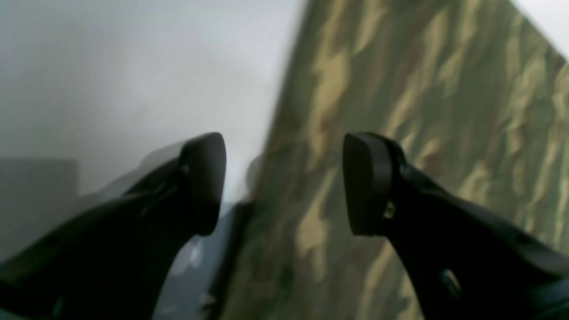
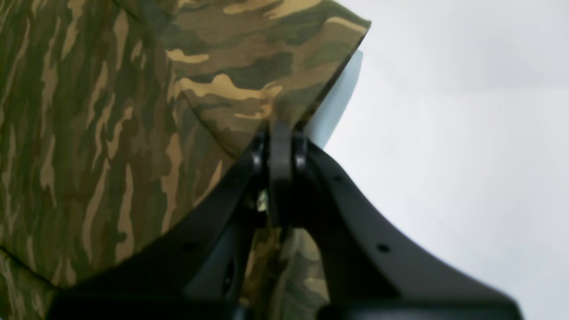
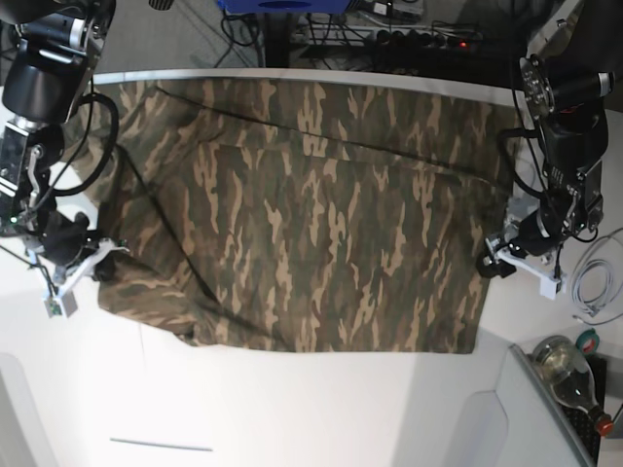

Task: Layout the t-shirt on the table in an organized manner, then fold the t-shirt properly
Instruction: 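Lower the left gripper to the opposite corner and grasp it, then lift both grasped corners and fold them over toward the folded edge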

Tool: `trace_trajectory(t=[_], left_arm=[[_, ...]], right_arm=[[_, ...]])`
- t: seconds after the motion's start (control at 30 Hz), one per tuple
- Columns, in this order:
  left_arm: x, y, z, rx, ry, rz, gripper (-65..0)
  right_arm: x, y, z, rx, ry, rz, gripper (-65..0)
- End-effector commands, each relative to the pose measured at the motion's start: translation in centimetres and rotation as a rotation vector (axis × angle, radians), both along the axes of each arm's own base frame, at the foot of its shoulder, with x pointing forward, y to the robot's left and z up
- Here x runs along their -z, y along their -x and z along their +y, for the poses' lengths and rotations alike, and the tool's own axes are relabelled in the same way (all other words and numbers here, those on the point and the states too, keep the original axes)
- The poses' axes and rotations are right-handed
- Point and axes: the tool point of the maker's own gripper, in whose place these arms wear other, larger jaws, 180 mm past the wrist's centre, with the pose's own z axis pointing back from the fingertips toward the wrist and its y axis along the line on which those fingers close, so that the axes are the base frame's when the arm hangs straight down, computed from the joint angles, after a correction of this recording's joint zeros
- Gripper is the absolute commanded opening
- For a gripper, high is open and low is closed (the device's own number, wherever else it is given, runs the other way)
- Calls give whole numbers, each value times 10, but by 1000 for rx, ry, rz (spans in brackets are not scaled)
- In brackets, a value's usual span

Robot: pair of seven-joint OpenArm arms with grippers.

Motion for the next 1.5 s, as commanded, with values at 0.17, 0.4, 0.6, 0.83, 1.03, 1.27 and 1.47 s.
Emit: trace_trajectory(t=[0.17, 0.4, 0.6, 0.83, 1.03, 1.27, 1.47], left_arm=[[-2, -2, -4, 3, 10, -15, -281], [-1, -2, -7, 0, 15, -22, -650], [-27, -21, -6, 29, -23, -91, -650], [-51, -9, -3, 81, -133, -81, -650], [-45, 20, -8, 131, -160, -11, -650], [-45, 51, -23, 178, -185, 17, -650], [-39, 82, -23, 142, -167, 73, -650]], right_arm=[[-19, -14, -7, 7, 7, -64, -650], [-18, -14, -7, 7, 7, -64, -650], [-16, -12, -6, 4, 5, -55, -650], [-15, -12, -6, 3, 4, -55, -650], [-15, -12, -6, 3, 4, -55, -650], [-15, -12, -4, 1, 3, -53, -650], [-15, -12, -4, 1, 3, -53, -650]])
